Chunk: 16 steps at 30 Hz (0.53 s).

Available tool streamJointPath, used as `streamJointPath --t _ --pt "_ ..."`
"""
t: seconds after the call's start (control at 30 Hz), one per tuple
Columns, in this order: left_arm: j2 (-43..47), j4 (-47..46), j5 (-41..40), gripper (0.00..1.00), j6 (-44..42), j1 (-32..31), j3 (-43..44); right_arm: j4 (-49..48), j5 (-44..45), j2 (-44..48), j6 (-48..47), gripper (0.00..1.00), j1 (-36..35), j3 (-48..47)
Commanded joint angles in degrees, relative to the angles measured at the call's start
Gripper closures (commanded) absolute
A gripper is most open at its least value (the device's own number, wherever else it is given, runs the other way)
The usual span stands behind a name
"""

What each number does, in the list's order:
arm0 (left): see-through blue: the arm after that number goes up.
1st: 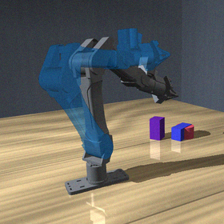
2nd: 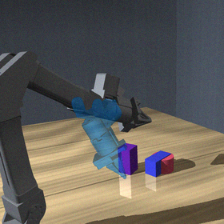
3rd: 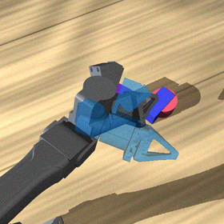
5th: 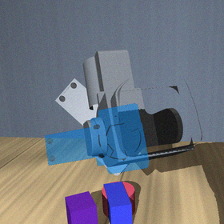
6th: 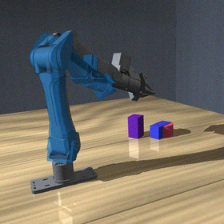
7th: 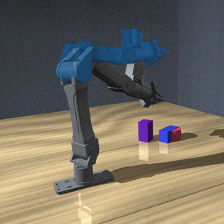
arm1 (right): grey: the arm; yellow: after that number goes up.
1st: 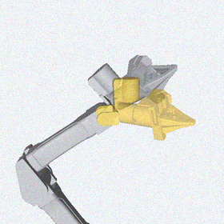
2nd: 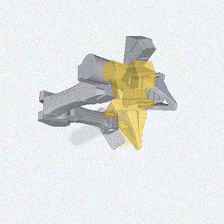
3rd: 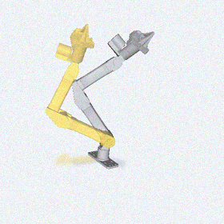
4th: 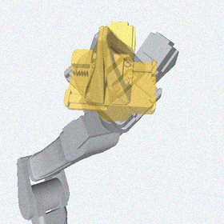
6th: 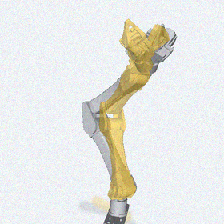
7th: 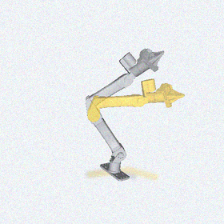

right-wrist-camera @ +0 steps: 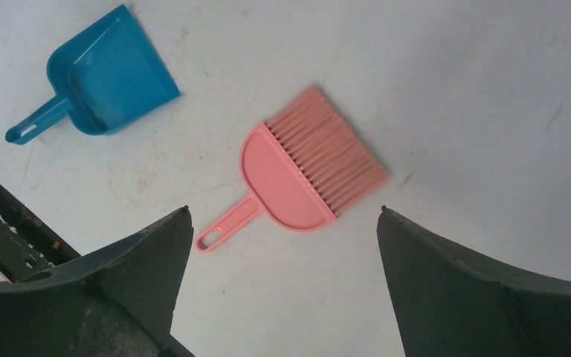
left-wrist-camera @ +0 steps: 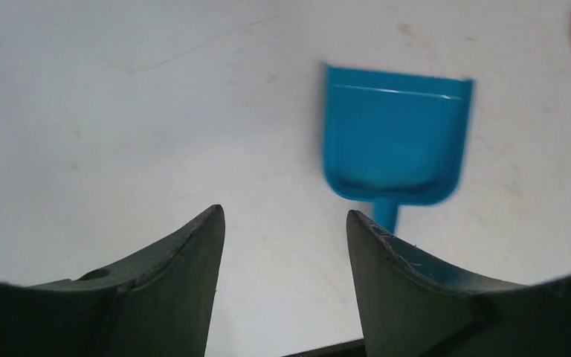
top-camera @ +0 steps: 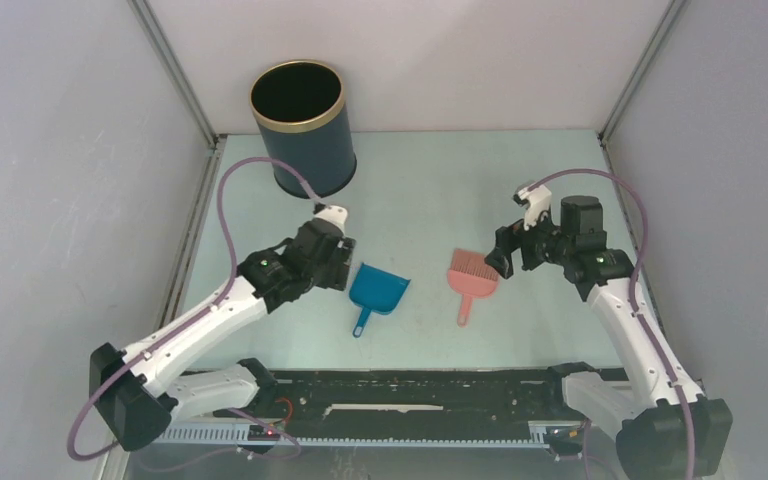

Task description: Sweep away the paper scraps from the table

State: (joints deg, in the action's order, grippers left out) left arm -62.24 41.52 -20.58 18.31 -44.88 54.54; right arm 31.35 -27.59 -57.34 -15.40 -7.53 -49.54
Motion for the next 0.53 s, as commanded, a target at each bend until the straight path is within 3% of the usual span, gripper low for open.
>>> streamJointPath --t 0.0,0.1,0.17,0.2,0.37,0.5 --pt "5.60 -5.41 0.03 0.32 -1.80 7.68 -3.01 -3.47 -3.82 3.59 6.30 0.00 6.16 1.96" --pt "12.72 -10.45 -5.77 0.25 -1.68 9.27 -6.65 -8.67 2.35 5.89 13.33 0.00 9.33 1.99" --pt "16.33 -12.46 -9.67 0.05 -1.30 10.15 -8.17 -11.57 5.82 6.34 16.31 0.00 9.55 1.99" --pt "17.88 -13.25 -10.96 0.01 -0.87 10.90 -8.87 -12.42 6.15 6.10 16.85 0.00 9.52 2.10" --pt "22.04 -15.91 -13.35 0.00 -1.27 12.42 -11.70 -12.55 6.27 6.35 14.26 0.01 5.57 3.74" --pt "20.21 -15.42 -12.50 0.00 -1.19 12.60 -10.93 -14.88 0.78 9.51 10.71 0.01 4.83 7.90"
